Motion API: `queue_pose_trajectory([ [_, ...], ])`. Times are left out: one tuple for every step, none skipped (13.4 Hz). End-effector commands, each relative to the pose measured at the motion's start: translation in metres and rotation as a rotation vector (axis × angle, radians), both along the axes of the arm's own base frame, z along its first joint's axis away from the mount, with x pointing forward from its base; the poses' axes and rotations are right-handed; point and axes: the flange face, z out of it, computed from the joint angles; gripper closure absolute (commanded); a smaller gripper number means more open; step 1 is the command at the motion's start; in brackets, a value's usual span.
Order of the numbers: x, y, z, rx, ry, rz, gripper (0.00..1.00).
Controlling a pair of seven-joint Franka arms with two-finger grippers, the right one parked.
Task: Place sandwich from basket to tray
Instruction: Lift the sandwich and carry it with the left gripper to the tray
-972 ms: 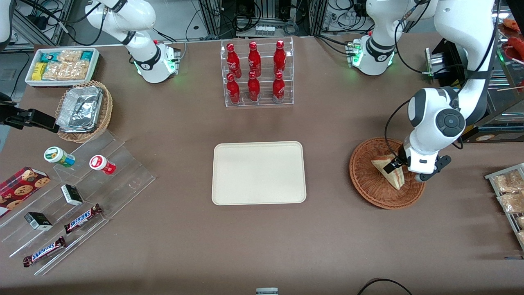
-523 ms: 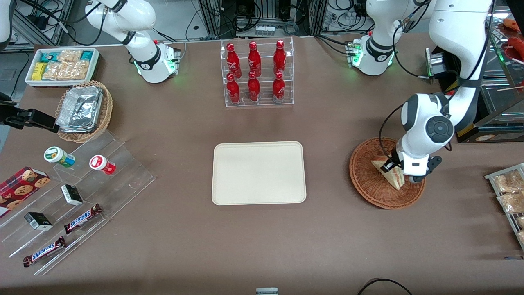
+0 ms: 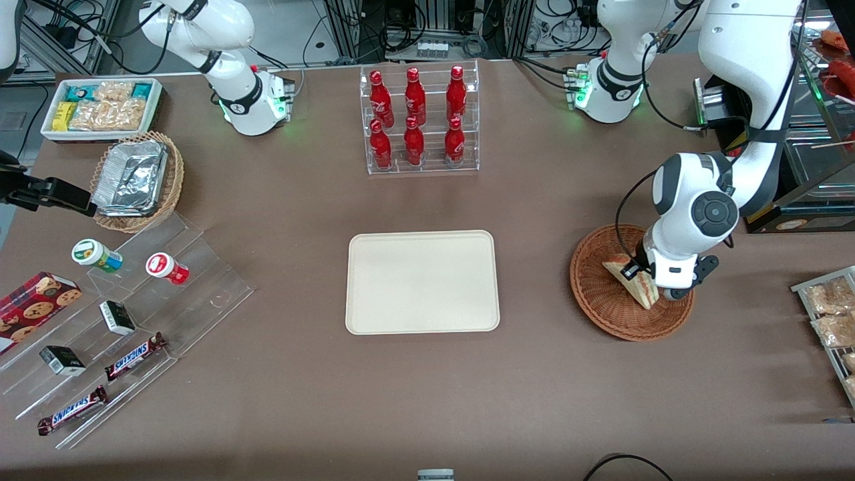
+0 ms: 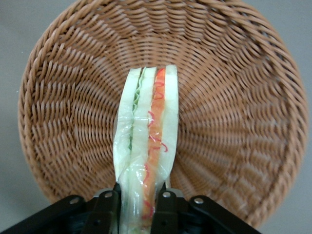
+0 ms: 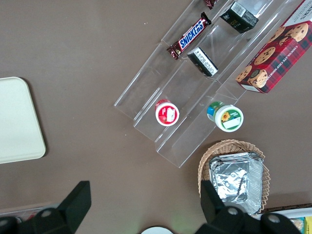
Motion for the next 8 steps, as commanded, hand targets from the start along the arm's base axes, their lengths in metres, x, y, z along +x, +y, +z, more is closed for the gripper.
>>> queue_pose_trajectory([
  [0.006,-0.035,0.039,0.014,0.026,-0.104,1.0],
  [0.006,-0.053,0.047,0.013,0.024,-0.146,1.0],
  [0.005,-0.069,0.05,0.013,0.022,-0.173,1.0],
  [0.004,-0.087,0.055,0.009,0.012,-0.201,1.0],
  [0.0,-0.111,0.058,0.007,0.003,-0.239,1.0],
  [-0.005,-0.131,0.06,0.004,-0.001,-0.272,1.0],
  [-0.01,-0.154,0.063,0.001,-0.013,-0.312,1.0],
  [-0.014,-0.176,0.066,-0.003,-0.023,-0.35,1.0],
])
